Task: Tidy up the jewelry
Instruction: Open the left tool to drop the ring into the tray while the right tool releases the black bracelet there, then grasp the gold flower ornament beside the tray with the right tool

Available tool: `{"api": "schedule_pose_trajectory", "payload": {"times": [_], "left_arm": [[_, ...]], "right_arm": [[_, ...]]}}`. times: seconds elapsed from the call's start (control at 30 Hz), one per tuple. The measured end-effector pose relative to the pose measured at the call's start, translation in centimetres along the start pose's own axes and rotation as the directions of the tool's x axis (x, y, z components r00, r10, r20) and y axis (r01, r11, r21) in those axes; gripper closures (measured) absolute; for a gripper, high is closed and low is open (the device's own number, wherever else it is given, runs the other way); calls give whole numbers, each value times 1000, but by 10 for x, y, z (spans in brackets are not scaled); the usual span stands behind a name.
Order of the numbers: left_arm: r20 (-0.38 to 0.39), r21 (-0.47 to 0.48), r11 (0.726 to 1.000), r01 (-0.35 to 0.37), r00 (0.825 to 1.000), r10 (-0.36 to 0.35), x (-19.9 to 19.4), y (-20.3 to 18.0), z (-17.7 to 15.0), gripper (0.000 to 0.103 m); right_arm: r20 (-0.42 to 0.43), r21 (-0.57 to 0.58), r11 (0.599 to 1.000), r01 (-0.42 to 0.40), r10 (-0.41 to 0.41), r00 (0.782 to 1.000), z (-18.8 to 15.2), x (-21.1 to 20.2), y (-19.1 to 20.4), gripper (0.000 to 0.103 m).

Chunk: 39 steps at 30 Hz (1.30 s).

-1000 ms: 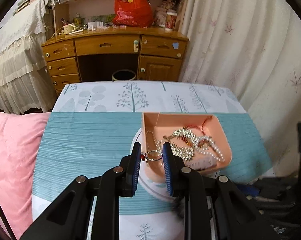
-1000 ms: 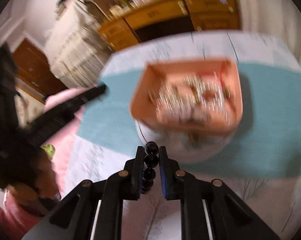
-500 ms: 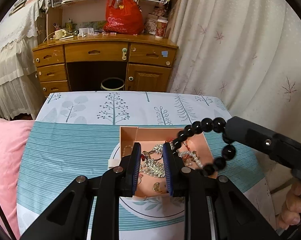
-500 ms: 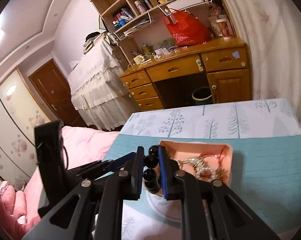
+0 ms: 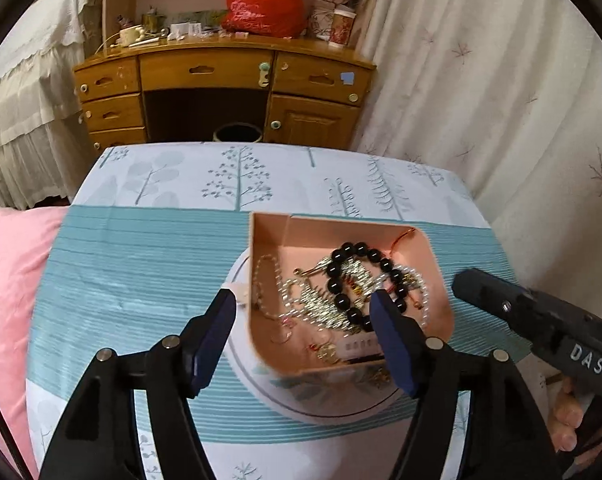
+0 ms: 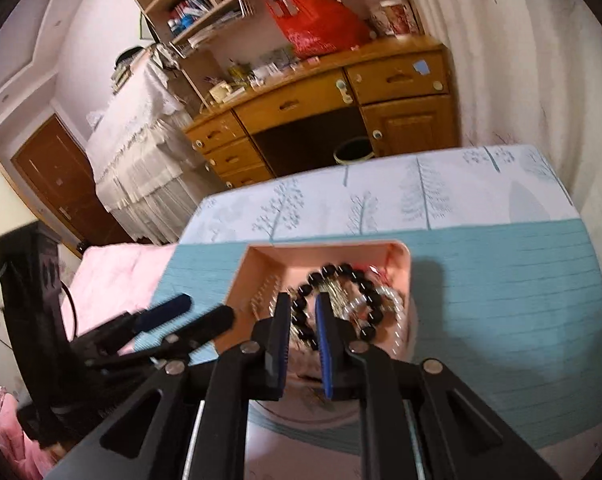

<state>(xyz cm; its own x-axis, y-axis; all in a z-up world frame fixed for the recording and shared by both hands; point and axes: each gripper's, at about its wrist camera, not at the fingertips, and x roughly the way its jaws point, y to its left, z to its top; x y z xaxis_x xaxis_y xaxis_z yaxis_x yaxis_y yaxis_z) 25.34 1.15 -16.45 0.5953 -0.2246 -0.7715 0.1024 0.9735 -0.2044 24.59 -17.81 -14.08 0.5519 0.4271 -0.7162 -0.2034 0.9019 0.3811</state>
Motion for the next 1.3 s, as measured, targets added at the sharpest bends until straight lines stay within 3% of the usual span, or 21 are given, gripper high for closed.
{"api": "schedule_pose_trajectory", "payload": {"times": [0.13, 0.2, 0.3, 0.4, 0.53, 0.87, 1.07, 1.3], "left_arm": [[-17, -27, 999, -45, 999, 44, -3, 12, -10, 30], [-32, -53, 997, -63, 998, 62, -5, 20, -16, 28], [-70, -83, 992, -91, 994, 86, -6, 33, -28, 28], [-98, -97, 986, -133, 987, 123, -9, 44, -39, 26], [-131, -124, 978, -170, 979, 154, -11, 58, -52, 19], [-292, -216, 943, -253, 938, 185, 1, 84, -84, 17], [-346, -270, 921, -280, 921, 178, -1, 97, -104, 16], [-371, -266, 935, -233, 921, 124, -5, 103, -120, 14]], "right_arm": [[-50, 51, 999, 13, -11, 999, -21, 2, -7, 59], [-84, 88, 994, 63, -56, 995, -34, 5, -10, 49], [-124, 188, 974, 129, -107, 987, -54, 10, -16, 45], [-173, 254, 953, 167, -126, 977, -70, 20, -18, 45], [-197, 232, 946, 225, -181, 964, -79, 32, -11, 45], [-145, 34, 934, 354, -346, 927, -86, 55, 22, 45], [-99, -89, 900, 426, -434, 896, -89, 67, 39, 45], [-71, -124, 894, 430, -441, 895, -90, 70, 51, 72]]}}
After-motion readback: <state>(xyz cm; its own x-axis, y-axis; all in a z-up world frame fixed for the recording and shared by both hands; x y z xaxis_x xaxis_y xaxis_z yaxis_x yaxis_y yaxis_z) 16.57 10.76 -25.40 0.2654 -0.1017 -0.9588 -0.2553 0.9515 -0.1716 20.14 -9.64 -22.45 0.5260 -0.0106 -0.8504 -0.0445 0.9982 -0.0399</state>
